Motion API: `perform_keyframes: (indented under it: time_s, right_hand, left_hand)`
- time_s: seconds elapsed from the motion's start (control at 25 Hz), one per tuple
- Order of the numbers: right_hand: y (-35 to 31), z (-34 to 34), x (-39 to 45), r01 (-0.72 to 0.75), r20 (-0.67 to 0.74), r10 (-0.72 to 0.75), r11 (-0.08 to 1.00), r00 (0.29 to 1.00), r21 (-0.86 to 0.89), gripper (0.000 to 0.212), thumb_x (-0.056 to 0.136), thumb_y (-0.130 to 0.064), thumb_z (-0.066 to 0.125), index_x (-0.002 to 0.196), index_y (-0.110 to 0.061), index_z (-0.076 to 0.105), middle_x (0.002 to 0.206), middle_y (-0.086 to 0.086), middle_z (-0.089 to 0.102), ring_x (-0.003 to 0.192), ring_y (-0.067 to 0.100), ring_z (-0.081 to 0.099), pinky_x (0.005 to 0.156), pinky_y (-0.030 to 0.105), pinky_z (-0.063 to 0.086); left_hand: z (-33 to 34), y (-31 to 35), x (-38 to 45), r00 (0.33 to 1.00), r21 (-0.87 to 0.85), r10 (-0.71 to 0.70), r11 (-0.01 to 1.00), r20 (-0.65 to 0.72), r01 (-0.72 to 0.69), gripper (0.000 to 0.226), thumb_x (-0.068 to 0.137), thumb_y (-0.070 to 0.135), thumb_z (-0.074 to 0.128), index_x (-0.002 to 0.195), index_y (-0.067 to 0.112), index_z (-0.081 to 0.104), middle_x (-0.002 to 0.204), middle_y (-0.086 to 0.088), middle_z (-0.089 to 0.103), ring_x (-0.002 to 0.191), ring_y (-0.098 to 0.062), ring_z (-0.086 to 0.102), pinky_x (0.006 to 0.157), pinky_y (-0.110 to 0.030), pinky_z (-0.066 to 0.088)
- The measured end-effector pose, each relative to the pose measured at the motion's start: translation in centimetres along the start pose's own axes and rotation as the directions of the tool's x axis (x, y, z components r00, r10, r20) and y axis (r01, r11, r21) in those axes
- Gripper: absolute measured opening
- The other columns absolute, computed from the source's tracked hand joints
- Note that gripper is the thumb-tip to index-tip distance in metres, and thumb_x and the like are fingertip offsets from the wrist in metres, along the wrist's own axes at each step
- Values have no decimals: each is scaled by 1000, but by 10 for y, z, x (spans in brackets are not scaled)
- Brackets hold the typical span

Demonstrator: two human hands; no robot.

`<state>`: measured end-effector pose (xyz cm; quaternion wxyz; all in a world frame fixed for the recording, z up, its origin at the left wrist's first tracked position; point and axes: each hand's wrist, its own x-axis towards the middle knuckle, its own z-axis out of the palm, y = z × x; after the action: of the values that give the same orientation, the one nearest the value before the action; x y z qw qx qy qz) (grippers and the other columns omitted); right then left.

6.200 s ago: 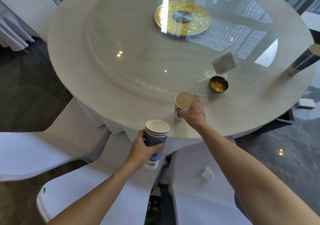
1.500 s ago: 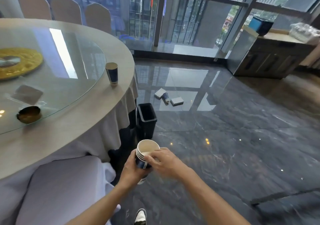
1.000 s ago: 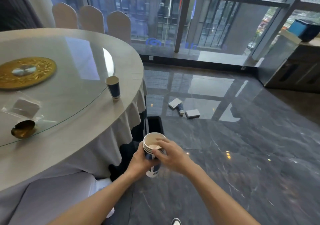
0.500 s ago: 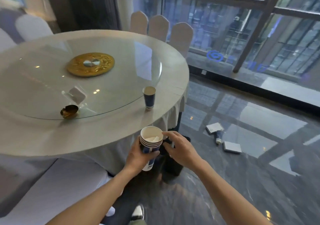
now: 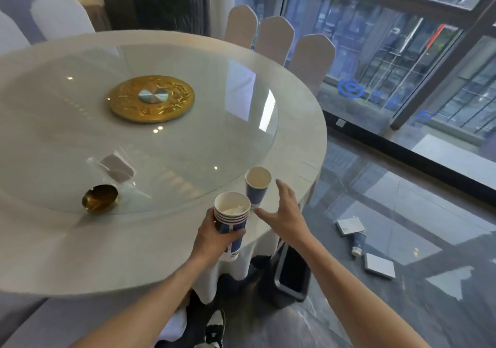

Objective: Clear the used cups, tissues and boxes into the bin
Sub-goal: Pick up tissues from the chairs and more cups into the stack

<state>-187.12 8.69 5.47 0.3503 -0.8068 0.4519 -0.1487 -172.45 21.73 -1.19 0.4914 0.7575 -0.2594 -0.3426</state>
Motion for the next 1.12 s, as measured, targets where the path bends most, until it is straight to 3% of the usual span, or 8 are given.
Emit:
perform_keyframes:
  time_s: [0.2,0.32,0.56,0.72,1.12]
  right_hand:
    - [5,11,81,-150,4,150,988,989,46,125,77,-45,84,163,-20,-3,171,2,2,158,19,4,124,39,17]
    - [16,23,105,-197,58,194,980,979,42,129,77,-41,86,162,-17,-7,171,4,0,159,21,3,126,40,17]
    - [33,47,129,-266,104,256,959,961,102,122,75,-35,89,162,-15,5,168,5,19,153,24,26,123,40,30]
    - [37,51,142,-271,99,259,952,961,145,101,69,-35,89,150,-23,29,141,0,49,128,24,53,103,41,50]
    - [56,21,104,-216,108,213,976,971,16,98,68,-44,87,147,-21,36,136,1,49,123,20,47,106,40,46]
  left_hand:
    - [-14,18,74,999,2,-36,999,1,36,77,67,27,97,126,30,49,122,9,65,114,-17,62,88,-31,50]
    - [-14,20,95,999,13,-54,998,-1,54,76,67,28,97,127,29,51,119,11,65,112,-16,62,87,-31,49]
    - [-15,15,109,994,35,-106,994,-37,107,79,66,28,97,132,23,54,121,7,68,114,-19,64,86,-31,49]
    - [-23,27,124,993,18,-93,995,-79,94,82,68,25,97,137,18,54,128,1,68,117,-22,64,88,-32,51]
    - [9,102,149,991,-103,114,987,-70,-121,81,73,17,94,141,14,51,126,3,66,112,-18,64,67,-11,54]
